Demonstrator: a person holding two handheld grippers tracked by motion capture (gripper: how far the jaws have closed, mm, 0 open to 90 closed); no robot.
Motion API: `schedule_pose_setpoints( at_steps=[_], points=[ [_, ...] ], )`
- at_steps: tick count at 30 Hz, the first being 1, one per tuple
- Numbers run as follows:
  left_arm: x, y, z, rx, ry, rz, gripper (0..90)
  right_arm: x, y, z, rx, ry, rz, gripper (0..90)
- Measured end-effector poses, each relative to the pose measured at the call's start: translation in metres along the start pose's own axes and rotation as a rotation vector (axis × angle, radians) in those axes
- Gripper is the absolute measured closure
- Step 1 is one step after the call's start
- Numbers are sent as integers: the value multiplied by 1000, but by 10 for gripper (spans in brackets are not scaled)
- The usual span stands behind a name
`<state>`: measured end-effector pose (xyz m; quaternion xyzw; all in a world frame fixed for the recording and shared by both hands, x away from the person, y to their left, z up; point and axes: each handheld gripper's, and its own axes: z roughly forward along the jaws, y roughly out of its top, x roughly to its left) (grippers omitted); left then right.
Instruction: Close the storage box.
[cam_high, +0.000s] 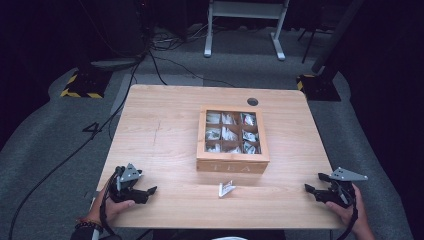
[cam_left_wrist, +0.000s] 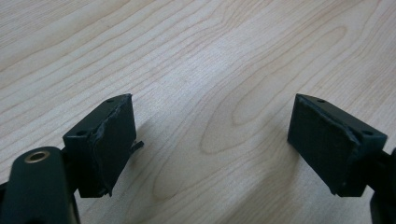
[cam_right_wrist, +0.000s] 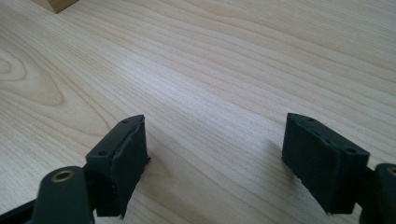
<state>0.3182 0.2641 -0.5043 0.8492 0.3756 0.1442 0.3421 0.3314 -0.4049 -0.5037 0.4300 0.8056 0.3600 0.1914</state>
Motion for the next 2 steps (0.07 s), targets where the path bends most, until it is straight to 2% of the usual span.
schedule_pose_setpoints(
  at_steps=[2],
  points=[
    [0, 0, 0, 0, 0, 0, 157, 0, 0, 0, 0, 0, 0, 223]
  ],
)
